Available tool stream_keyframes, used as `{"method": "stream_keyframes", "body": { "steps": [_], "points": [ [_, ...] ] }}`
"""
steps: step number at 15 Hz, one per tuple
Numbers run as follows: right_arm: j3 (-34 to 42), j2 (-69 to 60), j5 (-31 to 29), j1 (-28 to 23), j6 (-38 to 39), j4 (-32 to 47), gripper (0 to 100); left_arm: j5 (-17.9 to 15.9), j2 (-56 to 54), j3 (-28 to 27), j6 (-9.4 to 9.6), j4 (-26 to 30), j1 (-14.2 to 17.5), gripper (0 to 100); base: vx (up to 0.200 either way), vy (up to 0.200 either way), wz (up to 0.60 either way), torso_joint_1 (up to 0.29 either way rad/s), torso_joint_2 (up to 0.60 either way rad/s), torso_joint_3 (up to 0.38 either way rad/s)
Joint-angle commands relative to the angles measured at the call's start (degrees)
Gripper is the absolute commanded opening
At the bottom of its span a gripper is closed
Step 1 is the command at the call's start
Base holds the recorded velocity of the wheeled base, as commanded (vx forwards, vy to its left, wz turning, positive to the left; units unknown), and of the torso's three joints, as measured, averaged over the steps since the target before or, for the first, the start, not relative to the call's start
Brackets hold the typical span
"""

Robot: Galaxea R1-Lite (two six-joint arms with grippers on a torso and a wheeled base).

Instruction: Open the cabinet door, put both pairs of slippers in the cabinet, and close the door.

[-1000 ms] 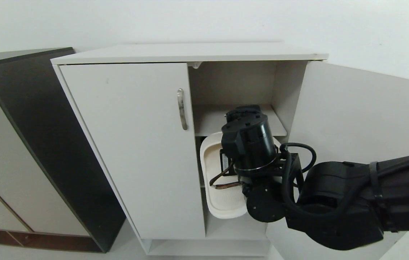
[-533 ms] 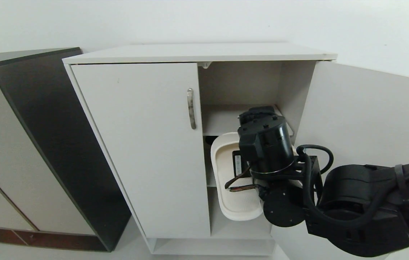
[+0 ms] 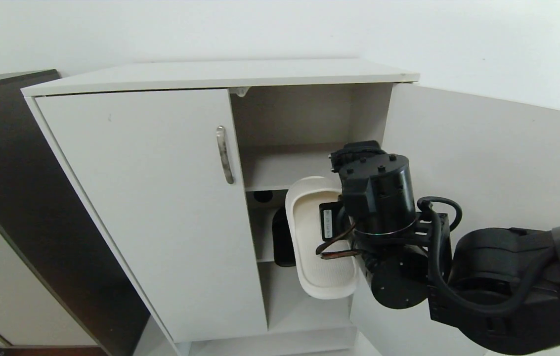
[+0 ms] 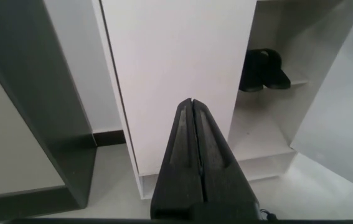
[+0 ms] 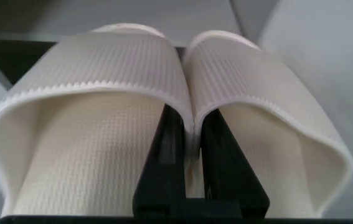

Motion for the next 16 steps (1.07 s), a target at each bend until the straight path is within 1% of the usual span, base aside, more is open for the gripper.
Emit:
{"method": "stream_keyframes", "body": {
  "steps": [1,4,5,8,11,12,14,16],
  "points": [
    [0.84,0.07,2.70,1.08,-0.58,-1.66,0,-0.02,0.05,0.00,0.01,-0.03,0.05,0,0.000,0.000,0.00,0.000,0.00,0.000],
    [3.04,0.69,3.14,2.49,-4.18,-5.79,0,-0.02,0.05,0.00,0.01,-0.03,0.05,0,0.000,0.000,0.00,0.000,0.00,0.000],
    [3.83,0.87,3.23,2.75,-4.71,-7.02,0,-0.02,0.05,0.00,0.01,-0.03,0.05,0,0.000,0.000,0.60,0.002,0.00,-0.002],
    [5.33,1.13,4.55,2.84,-6.11,-10.54,0,-0.02,0.05,0.00,-0.08,-0.03,0.05,0,0.000,0.000,0.00,0.000,0.00,0.000],
    [5.68,1.13,4.46,2.66,-6.47,-10.80,0,-0.02,0.05,0.00,-0.08,-0.03,0.05,0,0.000,0.000,0.00,0.000,0.00,0.000],
    [5.59,1.22,4.46,2.22,-6.64,-12.12,0,-0.02,0.05,0.00,-0.08,-0.03,0.05,0,0.000,0.000,0.00,0.000,0.00,0.000],
    [4.01,1.22,2.88,2.05,-7.34,-11.86,0,-0.02,0.05,0.00,0.01,-0.03,0.05,0,0.000,0.000,0.00,0.000,0.00,0.000],
    [0.84,1.31,2.44,1.87,-6.73,-8.43,0,-0.02,0.05,0.00,0.01,-0.03,0.05,0,0.000,0.000,0.00,0.000,0.00,0.000]
  ]
}}
